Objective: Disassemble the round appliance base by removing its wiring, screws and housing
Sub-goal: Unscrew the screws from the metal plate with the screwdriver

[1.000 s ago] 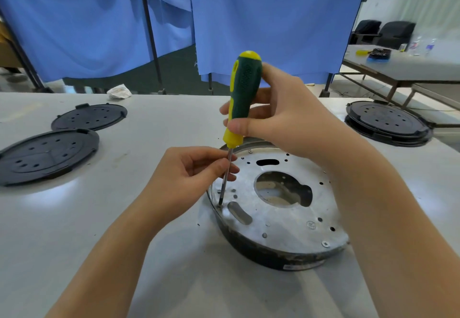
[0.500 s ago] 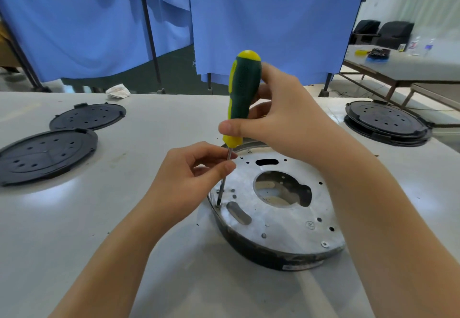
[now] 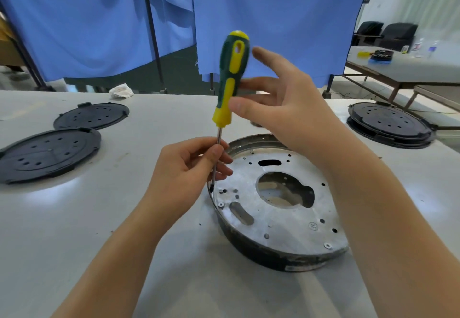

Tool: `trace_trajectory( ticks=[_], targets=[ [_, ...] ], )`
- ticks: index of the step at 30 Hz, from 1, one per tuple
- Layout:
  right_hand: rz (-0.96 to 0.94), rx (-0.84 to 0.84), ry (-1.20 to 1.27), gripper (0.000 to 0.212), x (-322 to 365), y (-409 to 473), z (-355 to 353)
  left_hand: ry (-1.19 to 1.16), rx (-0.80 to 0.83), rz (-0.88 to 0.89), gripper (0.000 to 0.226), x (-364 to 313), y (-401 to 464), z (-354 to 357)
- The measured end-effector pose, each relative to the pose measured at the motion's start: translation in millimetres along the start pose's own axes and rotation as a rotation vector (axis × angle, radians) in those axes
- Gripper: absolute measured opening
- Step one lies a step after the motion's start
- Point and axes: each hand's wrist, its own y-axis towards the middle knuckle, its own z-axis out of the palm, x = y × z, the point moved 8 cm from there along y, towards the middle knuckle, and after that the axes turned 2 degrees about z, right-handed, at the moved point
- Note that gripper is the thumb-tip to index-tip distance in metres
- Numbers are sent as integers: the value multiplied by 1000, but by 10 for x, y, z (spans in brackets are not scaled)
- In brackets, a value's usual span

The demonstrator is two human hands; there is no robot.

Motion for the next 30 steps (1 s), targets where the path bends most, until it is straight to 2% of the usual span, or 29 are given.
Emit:
trace_trajectory(
  ticks=[2,4,6,8,10,19,30],
  targets=[
    [74,39,-162,66,-103,-7,13,-44,-56,-30,21,32,14,-59],
    [130,135,-364,41,-213,-34,75,-107,-99,-66,20,66,31,-113],
    [166,328,-603,20,-326,-100,239,-143,-116,-83,19,82,41,-133],
    [196,534,-761,14,-439,-208,460,-147,-119,-87,20,95,43,-129],
    [205,638,-793,14,-500,-282,650,-132,-120,-96,21,113,45,-127],
    [208,646,-846,15,-611,-313,865,-109,-55,-162,23,239,43,-50],
    [250,713,-717,11,-684,-360,869,-123,-49,-180,24,311,60,-53]
  ],
)
